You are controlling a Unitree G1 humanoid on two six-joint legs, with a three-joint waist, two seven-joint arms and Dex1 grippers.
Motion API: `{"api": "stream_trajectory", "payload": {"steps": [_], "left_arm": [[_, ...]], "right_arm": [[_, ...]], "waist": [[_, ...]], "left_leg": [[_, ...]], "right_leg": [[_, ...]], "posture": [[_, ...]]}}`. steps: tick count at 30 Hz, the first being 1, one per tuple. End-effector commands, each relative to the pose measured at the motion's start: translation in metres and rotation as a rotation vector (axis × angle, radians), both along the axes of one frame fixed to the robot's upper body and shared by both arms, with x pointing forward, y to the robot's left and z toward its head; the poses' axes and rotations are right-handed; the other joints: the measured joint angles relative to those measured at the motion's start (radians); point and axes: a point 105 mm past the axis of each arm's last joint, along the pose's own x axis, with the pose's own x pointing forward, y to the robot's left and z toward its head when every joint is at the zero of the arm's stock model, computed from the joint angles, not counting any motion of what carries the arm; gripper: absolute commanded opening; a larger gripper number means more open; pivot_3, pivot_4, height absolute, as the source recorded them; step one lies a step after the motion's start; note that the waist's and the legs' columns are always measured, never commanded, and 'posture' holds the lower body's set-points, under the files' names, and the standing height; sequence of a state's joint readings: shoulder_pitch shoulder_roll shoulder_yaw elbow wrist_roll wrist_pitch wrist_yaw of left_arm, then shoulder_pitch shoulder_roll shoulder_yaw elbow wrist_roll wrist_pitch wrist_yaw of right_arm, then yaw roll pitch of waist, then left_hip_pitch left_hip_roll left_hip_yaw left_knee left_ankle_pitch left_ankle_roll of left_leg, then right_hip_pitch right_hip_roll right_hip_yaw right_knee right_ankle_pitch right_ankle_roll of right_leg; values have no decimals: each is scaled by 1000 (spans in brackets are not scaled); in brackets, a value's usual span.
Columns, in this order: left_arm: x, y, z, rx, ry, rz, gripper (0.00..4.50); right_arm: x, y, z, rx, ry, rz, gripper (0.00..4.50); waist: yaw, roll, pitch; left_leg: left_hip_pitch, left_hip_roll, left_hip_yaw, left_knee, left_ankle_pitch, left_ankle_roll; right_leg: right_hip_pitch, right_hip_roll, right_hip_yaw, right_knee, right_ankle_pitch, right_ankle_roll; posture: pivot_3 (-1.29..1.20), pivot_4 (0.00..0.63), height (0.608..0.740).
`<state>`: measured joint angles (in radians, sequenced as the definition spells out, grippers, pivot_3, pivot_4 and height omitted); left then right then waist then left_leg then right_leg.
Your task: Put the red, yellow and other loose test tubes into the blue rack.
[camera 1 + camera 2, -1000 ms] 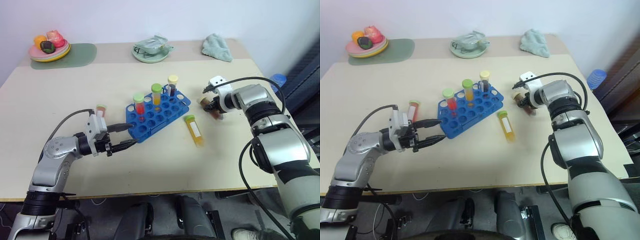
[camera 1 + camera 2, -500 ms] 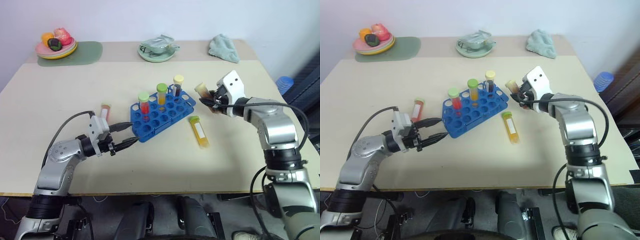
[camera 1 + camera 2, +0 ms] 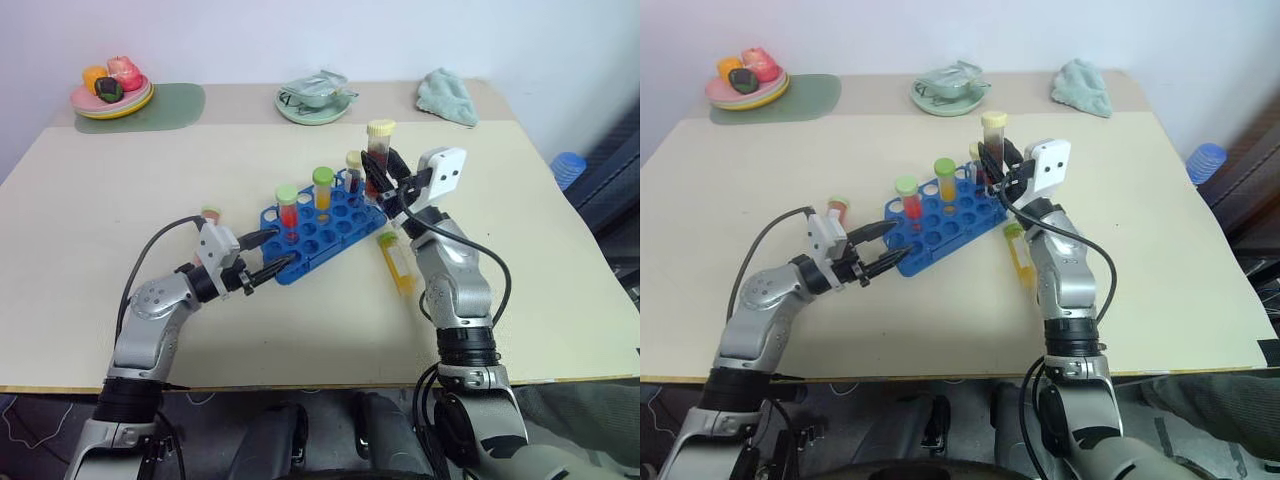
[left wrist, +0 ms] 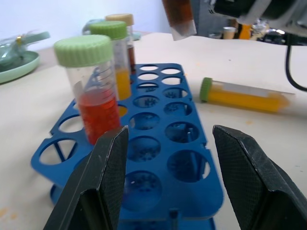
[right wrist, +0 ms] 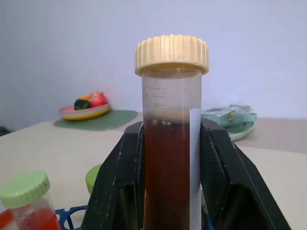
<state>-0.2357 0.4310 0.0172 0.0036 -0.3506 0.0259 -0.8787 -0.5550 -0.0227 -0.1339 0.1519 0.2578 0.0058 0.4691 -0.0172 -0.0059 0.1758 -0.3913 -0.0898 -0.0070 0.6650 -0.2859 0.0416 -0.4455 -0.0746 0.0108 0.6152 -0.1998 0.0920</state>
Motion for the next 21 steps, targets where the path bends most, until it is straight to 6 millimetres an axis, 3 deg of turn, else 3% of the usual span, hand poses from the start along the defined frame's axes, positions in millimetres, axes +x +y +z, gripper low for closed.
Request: {"api": "stream_trajectory", "payload": {"steps": [1, 12, 21], "left_arm": [[-1, 2, 5, -4, -46, 11, 2853], [-9, -3, 15, -10, -59, 7, 2853], [-14, -2, 23, 1, -61, 13, 2853]], "right_arm": [[-4, -4, 5, 67, -80, 0, 1165], [25, -14, -21, 161, -30, -34, 1165], [36, -7, -34, 185, 9, -3, 1165]], "waist": [[-1, 0, 0], [-7, 0, 0], [-10, 0, 0]], "left_leg": [[0, 0, 0, 0, 0, 0], [0, 0, 0, 0, 0, 0], [1, 1, 0, 0, 0, -1]], "right_leg": [[0, 0, 0, 0, 0, 0], [0, 0, 0, 1, 0, 0], [0, 0, 0, 1, 0, 0]], "posture": [[0, 150, 740], [0, 150, 740], [0, 150, 740]]}}
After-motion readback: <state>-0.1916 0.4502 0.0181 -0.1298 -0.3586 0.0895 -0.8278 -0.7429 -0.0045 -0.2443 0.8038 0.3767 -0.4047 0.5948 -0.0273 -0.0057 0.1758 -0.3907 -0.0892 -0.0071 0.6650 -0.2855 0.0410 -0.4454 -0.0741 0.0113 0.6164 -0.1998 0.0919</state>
